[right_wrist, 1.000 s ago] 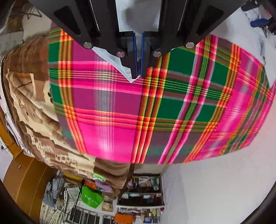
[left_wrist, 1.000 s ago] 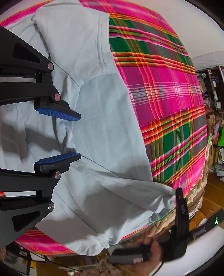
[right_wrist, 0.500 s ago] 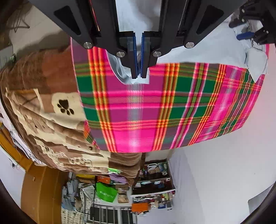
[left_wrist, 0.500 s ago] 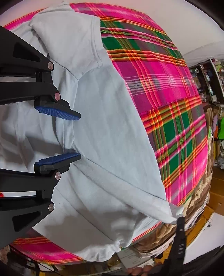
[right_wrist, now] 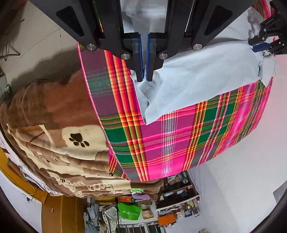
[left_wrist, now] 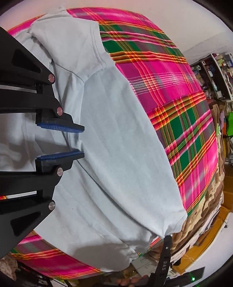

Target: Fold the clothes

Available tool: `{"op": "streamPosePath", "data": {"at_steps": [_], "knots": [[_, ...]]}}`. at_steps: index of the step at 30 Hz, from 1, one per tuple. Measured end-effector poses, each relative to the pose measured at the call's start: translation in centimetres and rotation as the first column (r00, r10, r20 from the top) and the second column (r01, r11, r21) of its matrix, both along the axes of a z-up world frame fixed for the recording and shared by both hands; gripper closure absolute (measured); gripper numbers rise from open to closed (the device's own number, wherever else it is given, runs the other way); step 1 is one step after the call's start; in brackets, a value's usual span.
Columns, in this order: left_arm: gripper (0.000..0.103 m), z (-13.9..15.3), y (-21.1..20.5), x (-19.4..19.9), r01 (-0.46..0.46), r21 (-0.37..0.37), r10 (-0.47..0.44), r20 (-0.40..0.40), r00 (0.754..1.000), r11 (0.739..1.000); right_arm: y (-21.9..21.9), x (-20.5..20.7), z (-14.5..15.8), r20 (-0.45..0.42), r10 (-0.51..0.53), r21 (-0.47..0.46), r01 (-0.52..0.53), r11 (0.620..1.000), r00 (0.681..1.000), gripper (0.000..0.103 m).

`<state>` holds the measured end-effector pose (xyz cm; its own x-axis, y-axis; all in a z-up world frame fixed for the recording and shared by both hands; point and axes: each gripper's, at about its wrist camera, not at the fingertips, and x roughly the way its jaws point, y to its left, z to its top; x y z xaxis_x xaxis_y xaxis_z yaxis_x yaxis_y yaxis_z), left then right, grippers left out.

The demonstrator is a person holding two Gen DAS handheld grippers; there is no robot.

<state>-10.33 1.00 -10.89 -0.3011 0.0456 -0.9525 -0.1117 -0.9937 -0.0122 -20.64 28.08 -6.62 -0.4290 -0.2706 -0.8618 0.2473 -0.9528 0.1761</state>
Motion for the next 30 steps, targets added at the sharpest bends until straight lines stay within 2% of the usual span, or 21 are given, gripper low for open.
{"op": "streamPosePath", "data": {"at_steps": [1, 2, 6, 10, 12, 13, 14, 16, 17, 20, 25, 27, 28, 29, 30], "knots": [[0.094, 0.1, 0.0, -0.1, 0.001, -0.002, -0.001, -0.002, 1.000, 1.000, 0.2, 0.3, 0.0, 0.000, -0.004, -0.004, 0.004, 1.000, 1.000, 0.099], [0.095, 0.1, 0.0, -0.2, 0.002, -0.003, -0.002, -0.003, 1.000, 1.000, 0.5, 0.6, 0.2, 0.002, -0.012, -0.012, 0.012, 1.000, 1.000, 0.099], [0.095, 0.5, -0.1, -0.3, -0.012, 0.024, 0.012, -0.007, 1.000, 1.000, 1.2, 1.7, 1.3, -0.012, -0.021, -0.042, 0.020, 0.999, 1.000, 0.099], [0.094, 0.6, 0.0, -0.5, 0.023, -0.013, -0.024, -0.024, 0.999, 1.000, 1.9, 2.0, 1.2, 0.006, -0.035, -0.059, 0.035, 0.998, 0.999, 0.099], [0.085, 0.5, 0.3, -1.1, 0.015, -0.021, -0.015, -0.028, 0.999, 1.000, 2.1, 2.0, 0.8, 0.019, -0.042, -0.062, 0.043, 0.997, 0.999, 0.099], [0.069, 0.4, 1.1, -0.9, 0.015, -0.030, -0.016, -0.030, 0.999, 0.999, 2.2, 2.2, 0.8, 0.013, -0.045, -0.071, 0.045, 0.996, 0.999, 0.099], [0.061, 0.3, 1.2, -0.8, 0.028, -0.046, -0.029, -0.039, 0.999, 0.999, 2.2, 2.3, 0.9, 0.014, -0.045, -0.075, 0.046, 0.996, 0.999, 0.099], [0.061, 0.1, 1.2, -0.7, 0.053, -0.078, -0.057, -0.057, 0.997, 0.996, 2.2, 2.4, 1.0, 0.013, -0.038, -0.071, 0.038, 0.997, 0.999, 0.099], [0.061, -0.4, 1.2, -0.9, 0.058, -0.089, -0.062, -0.040, 0.997, 0.994, 2.2, 2.4, 0.9, 0.013, -0.031, -0.063, 0.032, 0.997, 0.999, 0.099], [0.061, -0.1, 0.1, 0.3, 0.052, -0.097, -0.056, -0.042, 0.998, 0.994, 2.2, 1.9, -0.1, 0.053, -0.028, -0.052, 0.031, 0.998, 0.998, 0.099], [0.061, -0.5, 0.1, -0.5, 0.048, -0.107, -0.054, -0.054, 0.997, 0.993, 2.2, 1.8, -0.3, 0.050, -0.028, -0.061, 0.031, 0.998, 0.998, 0.099], [0.064, -0.4, 0.2, -0.5, 0.063, -0.119, -0.071, -0.066, 0.995, 0.991, 2.3, 1.8, -0.3, 0.049, -0.031, -0.067, 0.034, 0.997, 0.998, 0.099], [0.085, -0.5, 0.3, -0.6, 0.076, -0.112, -0.084, -0.065, 0.994, 0.991, 2.4, 1.7, -0.2, 0.053, -0.035, -0.077, 0.039, 0.996, 0.998, 0.099], [0.098, -0.6, 0.3, -0.7, 0.096, -0.092, -0.101, -0.054, 0.993, 0.991, 2.5, 1.6, -0.1, 0.053, -0.036, -0.079, 0.040, 0.996, 0.998, 0.099], [0.098, -0.4, 0.2, -0.4, 0.096, -0.101, -0.102, -0.061, 0.993, 0.990, 2.5, 1.6, -0.1, 0.052, -0.036, -0.082, 0.040, 0.996, 0.998, 0.099]]}}
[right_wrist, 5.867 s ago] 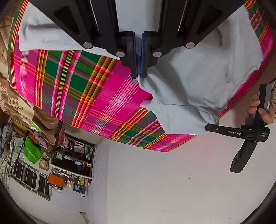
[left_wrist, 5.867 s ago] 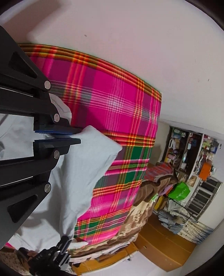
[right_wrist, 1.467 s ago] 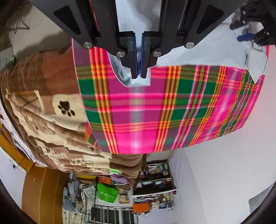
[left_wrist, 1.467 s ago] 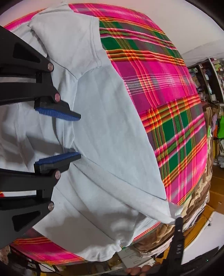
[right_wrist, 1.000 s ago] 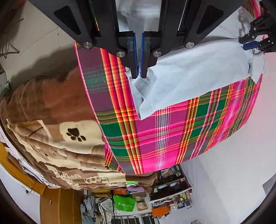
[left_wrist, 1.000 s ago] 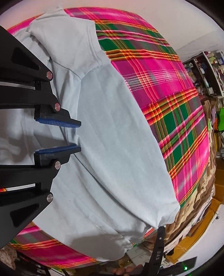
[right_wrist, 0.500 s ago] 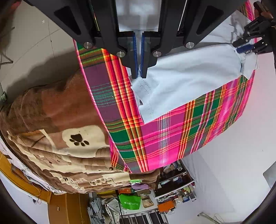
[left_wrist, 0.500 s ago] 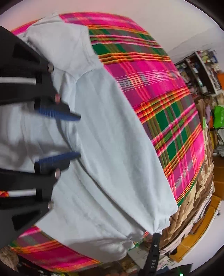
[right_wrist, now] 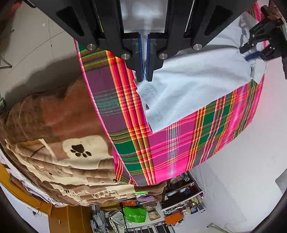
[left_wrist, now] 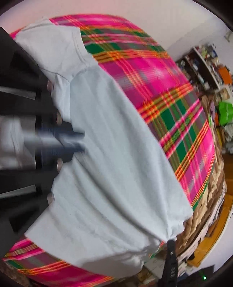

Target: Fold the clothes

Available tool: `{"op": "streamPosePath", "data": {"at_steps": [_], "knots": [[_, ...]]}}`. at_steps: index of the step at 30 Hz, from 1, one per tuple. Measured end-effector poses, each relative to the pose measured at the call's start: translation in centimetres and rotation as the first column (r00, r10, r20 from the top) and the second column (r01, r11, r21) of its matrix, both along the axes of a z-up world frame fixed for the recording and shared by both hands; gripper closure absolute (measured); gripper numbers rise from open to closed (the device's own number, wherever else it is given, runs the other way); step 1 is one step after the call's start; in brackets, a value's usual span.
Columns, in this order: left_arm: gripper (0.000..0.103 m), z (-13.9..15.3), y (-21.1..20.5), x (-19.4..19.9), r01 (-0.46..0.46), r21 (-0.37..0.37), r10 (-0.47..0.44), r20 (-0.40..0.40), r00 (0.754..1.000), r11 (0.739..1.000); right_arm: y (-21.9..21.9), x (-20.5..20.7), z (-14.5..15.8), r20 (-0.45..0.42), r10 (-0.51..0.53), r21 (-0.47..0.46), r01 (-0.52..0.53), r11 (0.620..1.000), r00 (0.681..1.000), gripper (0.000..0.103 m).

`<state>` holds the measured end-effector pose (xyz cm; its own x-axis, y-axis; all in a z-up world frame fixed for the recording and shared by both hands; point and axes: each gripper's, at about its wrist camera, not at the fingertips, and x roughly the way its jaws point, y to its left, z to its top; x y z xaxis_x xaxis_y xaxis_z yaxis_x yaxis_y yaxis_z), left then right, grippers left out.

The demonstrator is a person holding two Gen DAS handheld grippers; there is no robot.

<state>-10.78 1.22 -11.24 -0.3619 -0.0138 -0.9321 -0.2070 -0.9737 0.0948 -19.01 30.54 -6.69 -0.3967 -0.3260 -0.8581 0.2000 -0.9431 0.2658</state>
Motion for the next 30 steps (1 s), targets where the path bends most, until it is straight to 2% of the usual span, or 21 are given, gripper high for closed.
{"op": "streamPosePath", "data": {"at_steps": [6, 8, 13, 19, 21, 23, 26, 30], "knots": [[0.100, 2.4, -0.4, 1.3, -0.008, 0.009, 0.008, -0.057, 0.998, 1.000, 0.3, 0.7, 0.9, -0.015, 0.006, -0.017, -0.006, 1.000, 1.000, 0.099], [0.100, 2.8, -0.6, 2.1, -0.007, 0.017, 0.008, -0.054, 0.999, 1.000, 0.4, 1.0, 0.8, -0.006, 0.001, -0.024, -0.001, 1.000, 1.000, 0.099], [0.100, 0.8, -0.9, 1.8, -0.047, 0.025, 0.047, -0.013, 0.999, 0.999, 0.2, 1.7, -0.7, 0.028, -0.007, -0.009, 0.007, 1.000, 1.000, 0.099], [0.099, -0.4, -0.6, 1.9, -0.036, 0.006, 0.036, 0.019, 0.999, 0.999, -0.2, 1.7, -2.1, 0.039, 0.002, 0.024, -0.003, 1.000, 0.999, 0.099], [0.097, -0.2, -0.6, 1.7, -0.033, -0.028, 0.033, 0.022, 0.999, 0.999, 0.1, 1.7, -1.9, 0.047, -0.009, 0.008, 0.008, 1.000, 0.999, 0.098], [0.096, 0.3, -0.8, 1.5, -0.042, -0.026, 0.043, 0.013, 0.999, 0.999, 0.5, 1.9, -1.4, 0.042, -0.019, 0.013, 0.019, 1.000, 0.999, 0.097], [0.095, 1.5, -1.5, 1.2, -0.081, 0.029, 0.081, -0.010, 0.997, 0.996, 1.4, 2.1, -0.2, 0.015, -0.045, 0.022, 0.045, 0.999, 0.999, 0.096], [0.088, 2.3, -1.4, 0.1, -0.094, 0.047, 0.096, -0.048, 0.994, 0.994, 1.6, 1.8, 1.3, -0.039, -0.054, -0.015, 0.053, 0.998, 0.998, 0.094]]}}
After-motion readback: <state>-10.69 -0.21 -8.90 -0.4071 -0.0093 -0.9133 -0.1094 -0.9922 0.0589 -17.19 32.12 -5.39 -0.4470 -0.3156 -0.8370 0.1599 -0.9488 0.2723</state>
